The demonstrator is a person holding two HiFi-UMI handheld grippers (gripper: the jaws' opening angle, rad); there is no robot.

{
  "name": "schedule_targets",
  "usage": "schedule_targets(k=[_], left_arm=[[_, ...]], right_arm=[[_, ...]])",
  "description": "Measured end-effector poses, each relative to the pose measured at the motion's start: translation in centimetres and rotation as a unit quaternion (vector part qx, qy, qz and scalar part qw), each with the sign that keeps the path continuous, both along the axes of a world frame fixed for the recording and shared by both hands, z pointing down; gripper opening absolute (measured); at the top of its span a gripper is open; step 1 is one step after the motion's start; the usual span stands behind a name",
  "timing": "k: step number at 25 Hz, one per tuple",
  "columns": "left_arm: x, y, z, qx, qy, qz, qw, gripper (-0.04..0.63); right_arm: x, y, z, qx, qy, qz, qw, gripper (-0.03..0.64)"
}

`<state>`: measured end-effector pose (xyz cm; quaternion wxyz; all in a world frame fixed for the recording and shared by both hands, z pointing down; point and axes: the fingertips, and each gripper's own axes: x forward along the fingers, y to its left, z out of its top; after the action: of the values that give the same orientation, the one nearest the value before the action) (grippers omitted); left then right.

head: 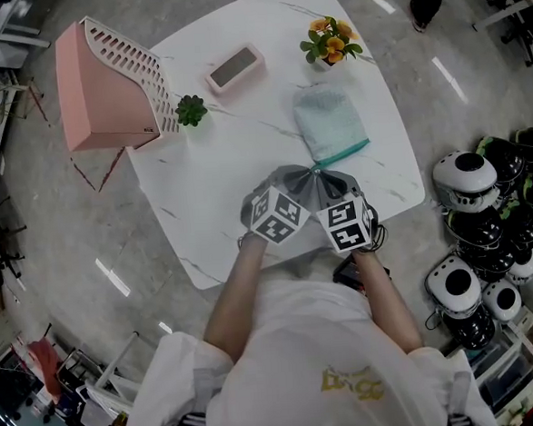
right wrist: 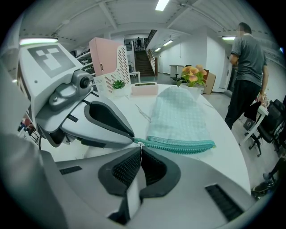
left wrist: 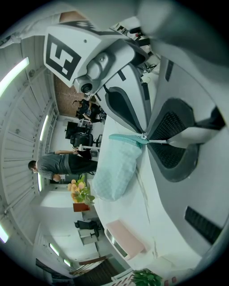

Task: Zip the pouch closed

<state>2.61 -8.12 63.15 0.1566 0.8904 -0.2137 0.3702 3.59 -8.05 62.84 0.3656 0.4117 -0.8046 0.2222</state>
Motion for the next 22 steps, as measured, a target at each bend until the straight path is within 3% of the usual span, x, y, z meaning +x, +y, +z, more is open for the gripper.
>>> schedule_targets(k=[22], left_arm=[[-2.1,0.0,-0.7,-0.006,0.004,-0.028,0.9996,0.037]], right_arm=[[1.0,-0.4,-0.5,0.006,0.018,0.009,1.000,0.017]])
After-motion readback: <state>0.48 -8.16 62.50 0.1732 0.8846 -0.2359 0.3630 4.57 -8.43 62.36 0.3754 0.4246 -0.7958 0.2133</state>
